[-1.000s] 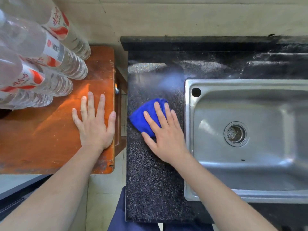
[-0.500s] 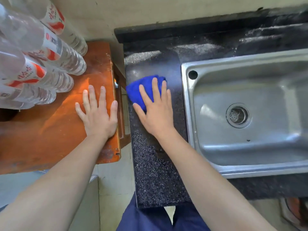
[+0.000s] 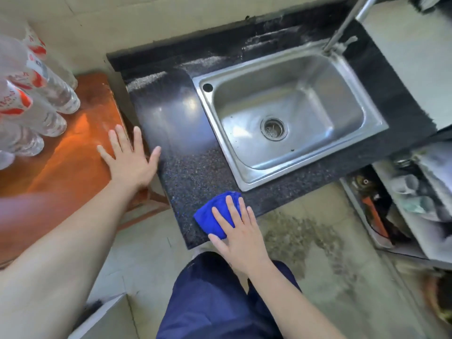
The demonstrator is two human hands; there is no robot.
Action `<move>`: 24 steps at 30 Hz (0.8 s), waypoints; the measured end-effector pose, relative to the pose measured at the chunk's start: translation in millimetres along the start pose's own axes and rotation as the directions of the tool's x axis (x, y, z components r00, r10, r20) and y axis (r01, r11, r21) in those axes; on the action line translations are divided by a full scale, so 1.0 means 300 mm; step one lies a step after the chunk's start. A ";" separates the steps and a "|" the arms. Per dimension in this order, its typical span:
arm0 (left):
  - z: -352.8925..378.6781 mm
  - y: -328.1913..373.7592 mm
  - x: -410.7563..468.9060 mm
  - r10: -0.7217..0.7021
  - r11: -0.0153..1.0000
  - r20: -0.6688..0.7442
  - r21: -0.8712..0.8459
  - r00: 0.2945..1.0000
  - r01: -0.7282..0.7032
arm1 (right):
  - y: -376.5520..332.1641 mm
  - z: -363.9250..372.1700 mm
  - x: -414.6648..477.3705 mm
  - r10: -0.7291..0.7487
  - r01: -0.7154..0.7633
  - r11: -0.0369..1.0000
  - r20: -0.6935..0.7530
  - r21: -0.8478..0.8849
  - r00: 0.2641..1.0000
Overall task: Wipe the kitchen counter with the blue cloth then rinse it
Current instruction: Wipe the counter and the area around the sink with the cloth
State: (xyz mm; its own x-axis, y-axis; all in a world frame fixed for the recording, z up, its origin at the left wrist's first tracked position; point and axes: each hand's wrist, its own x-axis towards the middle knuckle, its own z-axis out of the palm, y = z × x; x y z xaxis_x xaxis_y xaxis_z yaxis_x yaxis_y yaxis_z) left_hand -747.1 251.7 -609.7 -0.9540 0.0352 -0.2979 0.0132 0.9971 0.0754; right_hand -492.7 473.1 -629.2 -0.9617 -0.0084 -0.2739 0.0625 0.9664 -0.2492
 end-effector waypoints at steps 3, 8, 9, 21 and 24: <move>0.048 0.164 -0.206 0.225 0.971 -0.022 -0.076 0.974 -0.226 | 0.075 -0.024 -0.061 0.084 -0.084 0.996 0.010 -0.012 0.996; 0.095 0.399 -0.383 0.414 0.908 0.063 -0.104 0.908 -0.406 | 0.332 -0.152 -0.055 0.297 -0.293 0.953 0.042 -0.074 0.954; 0.101 0.439 -0.403 0.423 0.905 0.086 -0.101 0.902 -0.414 | 0.401 -0.187 -0.049 0.341 -0.335 0.938 0.060 -0.085 0.938; 0.183 0.981 -0.435 0.404 0.905 0.242 0.035 0.882 -0.424 | 1.011 -0.371 0.033 0.187 -0.184 0.982 0.078 -0.043 0.979; 0.207 1.089 -0.429 0.317 0.935 0.279 0.065 0.906 -0.347 | 1.095 -0.366 0.045 0.054 -0.054 0.999 0.063 0.002 0.997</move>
State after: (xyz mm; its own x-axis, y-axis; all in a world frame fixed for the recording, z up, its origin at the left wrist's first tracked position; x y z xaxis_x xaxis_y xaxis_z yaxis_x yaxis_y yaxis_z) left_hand -601.3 577.3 -605.8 -0.7767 0.3672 -0.5118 0.3633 0.9249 0.1121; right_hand -514.4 818.7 -612.8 -0.9384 0.0274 -0.3446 0.1149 0.9649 -0.2361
